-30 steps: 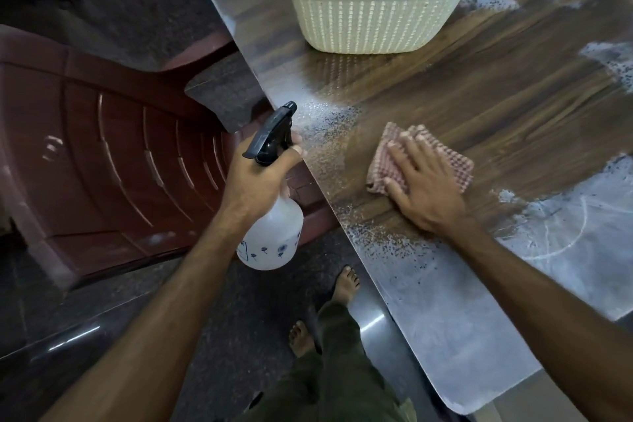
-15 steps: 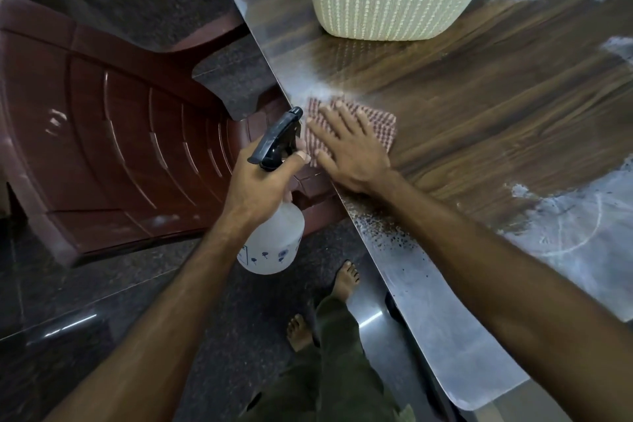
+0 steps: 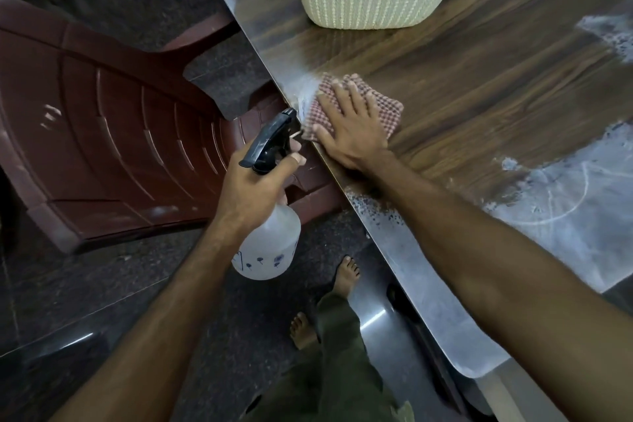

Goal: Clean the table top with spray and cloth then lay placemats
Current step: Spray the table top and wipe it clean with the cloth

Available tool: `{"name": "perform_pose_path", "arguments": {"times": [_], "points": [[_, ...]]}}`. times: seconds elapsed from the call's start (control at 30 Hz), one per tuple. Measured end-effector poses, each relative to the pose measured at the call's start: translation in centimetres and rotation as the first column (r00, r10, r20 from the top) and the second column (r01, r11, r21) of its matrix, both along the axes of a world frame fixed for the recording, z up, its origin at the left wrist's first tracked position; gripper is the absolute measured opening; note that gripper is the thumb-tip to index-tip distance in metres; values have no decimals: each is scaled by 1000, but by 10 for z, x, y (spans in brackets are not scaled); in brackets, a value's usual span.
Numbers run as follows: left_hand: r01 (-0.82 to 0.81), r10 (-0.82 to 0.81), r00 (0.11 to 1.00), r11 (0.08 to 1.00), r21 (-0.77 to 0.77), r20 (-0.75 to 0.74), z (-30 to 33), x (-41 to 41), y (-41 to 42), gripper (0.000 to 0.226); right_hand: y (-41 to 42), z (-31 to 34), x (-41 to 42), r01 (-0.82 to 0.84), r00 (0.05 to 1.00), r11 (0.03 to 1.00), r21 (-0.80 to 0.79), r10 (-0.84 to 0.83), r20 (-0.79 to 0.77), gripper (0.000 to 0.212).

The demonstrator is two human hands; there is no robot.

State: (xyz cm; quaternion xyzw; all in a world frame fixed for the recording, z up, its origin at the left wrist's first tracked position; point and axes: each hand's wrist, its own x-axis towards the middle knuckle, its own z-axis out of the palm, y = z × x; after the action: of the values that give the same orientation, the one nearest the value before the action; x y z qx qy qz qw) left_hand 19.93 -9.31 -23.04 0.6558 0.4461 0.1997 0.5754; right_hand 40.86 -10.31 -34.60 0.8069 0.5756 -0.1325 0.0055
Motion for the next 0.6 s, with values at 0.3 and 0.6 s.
{"name": "perform_pose_path", "arguments": {"times": [0.3,0.6], "points": [[33,-33,999,999,-6,12,16,-11,-16,19,-165,-1,-35,-9,1000,1000,3,9,9,66],[108,-106,993,993,-55,52,15,-12,-48,17,-142,3,-19,300,954,954,9,-300,20,68]]}}
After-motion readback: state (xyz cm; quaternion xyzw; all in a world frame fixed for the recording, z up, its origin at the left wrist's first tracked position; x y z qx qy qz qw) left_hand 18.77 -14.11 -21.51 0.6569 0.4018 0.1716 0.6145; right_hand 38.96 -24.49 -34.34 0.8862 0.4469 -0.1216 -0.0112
